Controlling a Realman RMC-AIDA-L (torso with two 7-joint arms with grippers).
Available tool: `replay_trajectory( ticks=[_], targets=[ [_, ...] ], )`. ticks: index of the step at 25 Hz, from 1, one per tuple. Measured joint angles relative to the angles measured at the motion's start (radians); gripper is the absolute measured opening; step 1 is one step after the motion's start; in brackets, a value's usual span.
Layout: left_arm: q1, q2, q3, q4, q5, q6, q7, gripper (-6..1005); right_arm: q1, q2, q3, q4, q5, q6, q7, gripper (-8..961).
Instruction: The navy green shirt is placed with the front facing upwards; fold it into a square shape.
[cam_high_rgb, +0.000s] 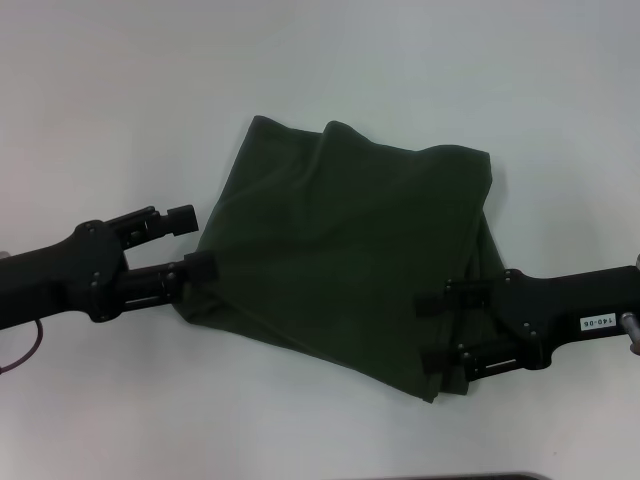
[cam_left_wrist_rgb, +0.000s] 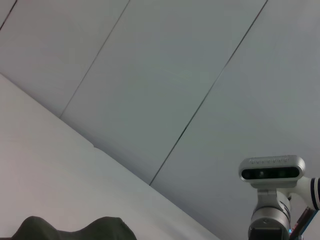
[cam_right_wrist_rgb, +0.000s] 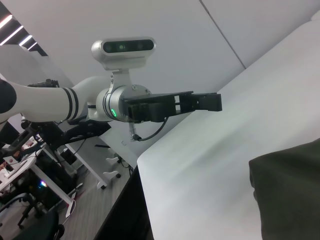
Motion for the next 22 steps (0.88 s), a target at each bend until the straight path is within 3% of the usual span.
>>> replay_trajectory(
  ticks=[22],
  targets=[
    [-0.001,0.000,-0.003,0.000,0.000,-0.004,0.002,874,-0.001,0.006,0.000,0.000,-0.001,0.002,0.000,892]
  ],
)
